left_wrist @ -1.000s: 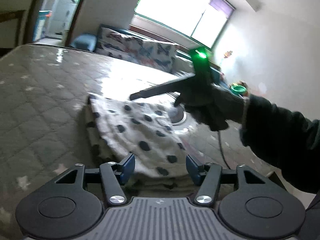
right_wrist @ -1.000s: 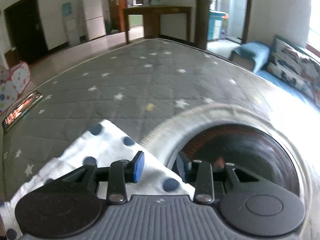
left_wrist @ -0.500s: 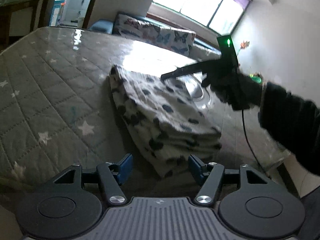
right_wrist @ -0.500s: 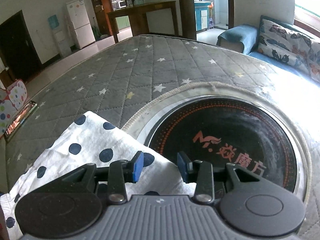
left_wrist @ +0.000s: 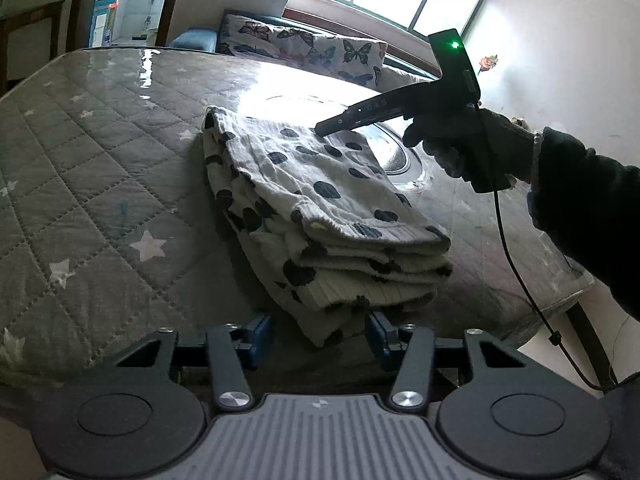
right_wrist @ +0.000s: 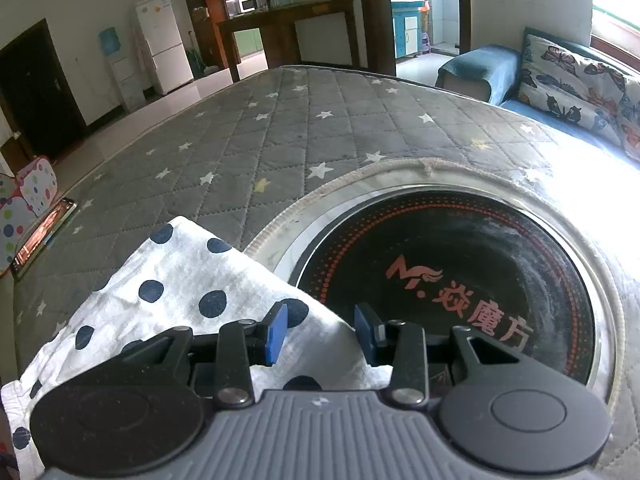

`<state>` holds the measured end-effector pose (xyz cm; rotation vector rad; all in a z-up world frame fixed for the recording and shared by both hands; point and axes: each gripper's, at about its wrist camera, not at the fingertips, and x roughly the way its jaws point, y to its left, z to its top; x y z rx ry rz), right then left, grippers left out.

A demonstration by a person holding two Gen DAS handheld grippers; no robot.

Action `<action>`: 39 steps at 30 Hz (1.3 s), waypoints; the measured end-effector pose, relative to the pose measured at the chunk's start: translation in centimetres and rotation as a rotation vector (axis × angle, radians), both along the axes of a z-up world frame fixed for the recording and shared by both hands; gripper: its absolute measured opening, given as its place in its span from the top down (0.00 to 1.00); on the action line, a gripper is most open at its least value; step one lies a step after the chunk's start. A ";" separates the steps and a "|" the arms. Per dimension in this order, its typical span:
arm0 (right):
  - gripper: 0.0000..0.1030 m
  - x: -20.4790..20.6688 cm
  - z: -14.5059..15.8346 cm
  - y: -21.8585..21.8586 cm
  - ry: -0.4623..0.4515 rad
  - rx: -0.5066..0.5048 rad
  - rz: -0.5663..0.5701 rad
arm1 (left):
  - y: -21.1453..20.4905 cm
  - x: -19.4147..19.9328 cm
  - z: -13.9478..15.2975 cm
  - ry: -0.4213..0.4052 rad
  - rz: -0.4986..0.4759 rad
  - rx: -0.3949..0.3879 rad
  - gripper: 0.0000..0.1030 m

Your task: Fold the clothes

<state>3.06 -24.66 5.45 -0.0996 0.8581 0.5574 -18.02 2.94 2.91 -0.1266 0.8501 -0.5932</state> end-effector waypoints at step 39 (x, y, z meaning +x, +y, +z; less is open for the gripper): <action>0.64 0.5 -0.5 -0.9 0.014 0.023 -0.035 | 2.1 3.2 -0.3 -0.030 0.090 0.052 0.74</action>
